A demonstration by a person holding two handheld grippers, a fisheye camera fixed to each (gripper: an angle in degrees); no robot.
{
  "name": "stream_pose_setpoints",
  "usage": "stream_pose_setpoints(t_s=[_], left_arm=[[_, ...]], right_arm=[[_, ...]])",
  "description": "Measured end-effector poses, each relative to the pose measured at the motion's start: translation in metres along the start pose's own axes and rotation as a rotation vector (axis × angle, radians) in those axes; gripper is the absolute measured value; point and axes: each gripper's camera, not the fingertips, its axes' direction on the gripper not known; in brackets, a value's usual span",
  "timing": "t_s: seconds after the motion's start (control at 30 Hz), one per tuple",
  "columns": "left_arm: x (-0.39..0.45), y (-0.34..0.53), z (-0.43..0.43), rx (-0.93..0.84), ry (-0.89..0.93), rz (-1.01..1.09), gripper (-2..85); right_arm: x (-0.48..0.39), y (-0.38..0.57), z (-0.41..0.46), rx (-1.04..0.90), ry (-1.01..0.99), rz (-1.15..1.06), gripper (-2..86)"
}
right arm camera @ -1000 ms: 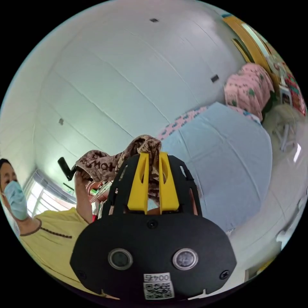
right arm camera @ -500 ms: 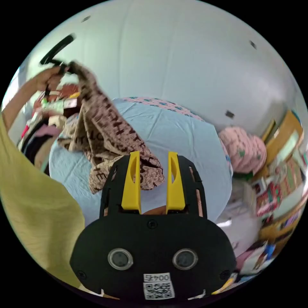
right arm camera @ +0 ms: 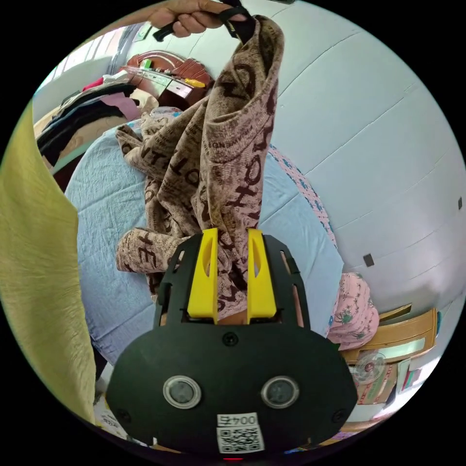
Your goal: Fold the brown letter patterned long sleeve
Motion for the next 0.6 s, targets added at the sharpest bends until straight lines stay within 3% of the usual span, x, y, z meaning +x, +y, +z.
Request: stream_pose_setpoints(t_s=[0.33, 0.6], left_arm=[[0.012, 0.029, 0.008, 0.033, 0.087, -0.022, -0.6], [0.056, 0.045, 0.001, 0.057, 0.113, 0.02, -0.6]], right_arm=[[-0.045, -0.029, -0.029, -0.077, 0.054, -0.136, 11.4], [-0.014, -0.033, -0.051, -0.088, 0.141, 0.033, 6.9]])
